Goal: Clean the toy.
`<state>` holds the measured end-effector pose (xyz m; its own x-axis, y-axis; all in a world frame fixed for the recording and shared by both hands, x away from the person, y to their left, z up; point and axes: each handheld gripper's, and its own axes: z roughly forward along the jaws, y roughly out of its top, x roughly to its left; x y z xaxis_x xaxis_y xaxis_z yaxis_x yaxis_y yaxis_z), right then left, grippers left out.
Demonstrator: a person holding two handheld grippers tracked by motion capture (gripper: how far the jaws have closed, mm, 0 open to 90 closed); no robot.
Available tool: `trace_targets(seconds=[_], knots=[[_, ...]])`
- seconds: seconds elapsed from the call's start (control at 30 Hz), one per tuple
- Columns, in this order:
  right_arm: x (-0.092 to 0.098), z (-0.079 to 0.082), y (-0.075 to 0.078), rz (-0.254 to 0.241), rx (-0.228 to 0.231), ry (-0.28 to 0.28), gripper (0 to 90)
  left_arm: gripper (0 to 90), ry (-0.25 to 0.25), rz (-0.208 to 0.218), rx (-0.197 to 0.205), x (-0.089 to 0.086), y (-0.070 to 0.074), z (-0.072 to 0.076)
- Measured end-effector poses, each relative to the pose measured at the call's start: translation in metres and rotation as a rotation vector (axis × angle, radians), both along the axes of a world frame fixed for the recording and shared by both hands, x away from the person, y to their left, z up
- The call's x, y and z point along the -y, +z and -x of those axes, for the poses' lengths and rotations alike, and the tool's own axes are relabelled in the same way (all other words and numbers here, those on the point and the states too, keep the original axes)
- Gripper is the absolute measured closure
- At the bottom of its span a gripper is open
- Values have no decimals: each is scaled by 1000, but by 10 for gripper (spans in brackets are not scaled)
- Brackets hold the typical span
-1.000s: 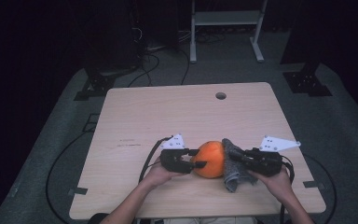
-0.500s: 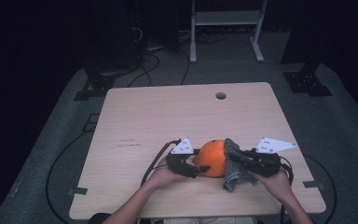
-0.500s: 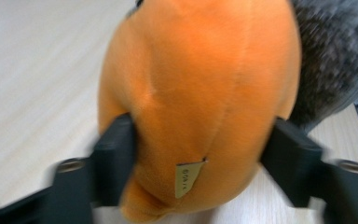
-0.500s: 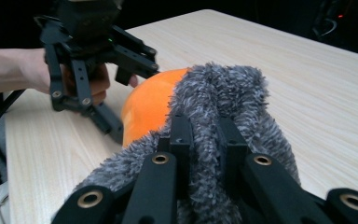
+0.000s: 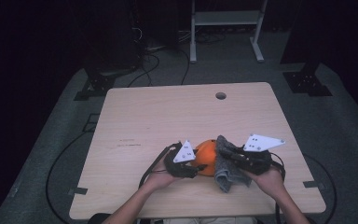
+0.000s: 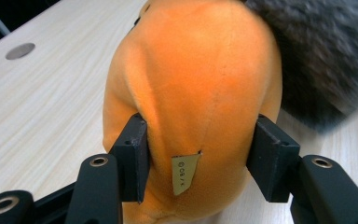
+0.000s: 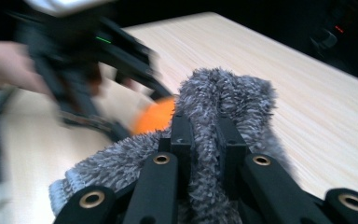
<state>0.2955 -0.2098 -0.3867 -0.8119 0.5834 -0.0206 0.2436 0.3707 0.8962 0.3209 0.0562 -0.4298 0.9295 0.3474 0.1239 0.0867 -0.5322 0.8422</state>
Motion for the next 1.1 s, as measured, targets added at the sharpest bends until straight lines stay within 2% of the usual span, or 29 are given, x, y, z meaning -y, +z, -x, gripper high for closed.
trace_targets(seconds=[0.03, 0.07, 0.17, 0.27, 0.33, 0.4, 0.47, 0.53, 0.6, 0.73, 0.83, 0.9, 1.03, 1.1], knots=[[6, -3, -4, -30, -24, -9, 799, 455, 1, 1, -2, 0, 1, 0], [9, -4, -5, -44, -28, -10, 800, 454, 1, 1, -2, 2, 1, -1], [6, 2, -4, -60, -34, 15, 799, 455, -1, -25, 8, 6, 3, 2], [-7, 10, -1, -54, -16, 76, 799, 455, -19, -63, 18, 11, 2, 5], [-17, 12, 2, -33, 1, 97, 799, 458, -18, -62, 23, 12, 0, 6], [-18, 8, 1, -20, 10, 77, 800, 462, -11, -26, -8, 9, 0, 3], [-9, 0, 0, -49, -14, 39, 799, 464, -5, 9, -31, 5, 0, -1], [-1, -6, -3, -70, -24, 9, 799, 465, 1, 24, -37, 1, 1, -3], [5, -10, -6, -68, -21, -16, 799, 466, 7, 40, -51, -1, 1, -5], [20, -13, -11, -87, -51, -86, 796, 467, 21, 58, -56, -4, 6, -6], [20, -8, -6, -134, -40, -62, 796, 470, 35, 50, -36, -5, 13, -5], [12, -4, -2, -184, -41, -6, 796, 470, 46, 61, -24, -5, 14, -5], [-4, -7, -1, -178, -34, 20, 794, 471, 74, 45, 11, -10, 17, -5], [-4, -16, -6, -176, -65, 14, 794, 465, 77, 38, -7, -15, 15, -7]])
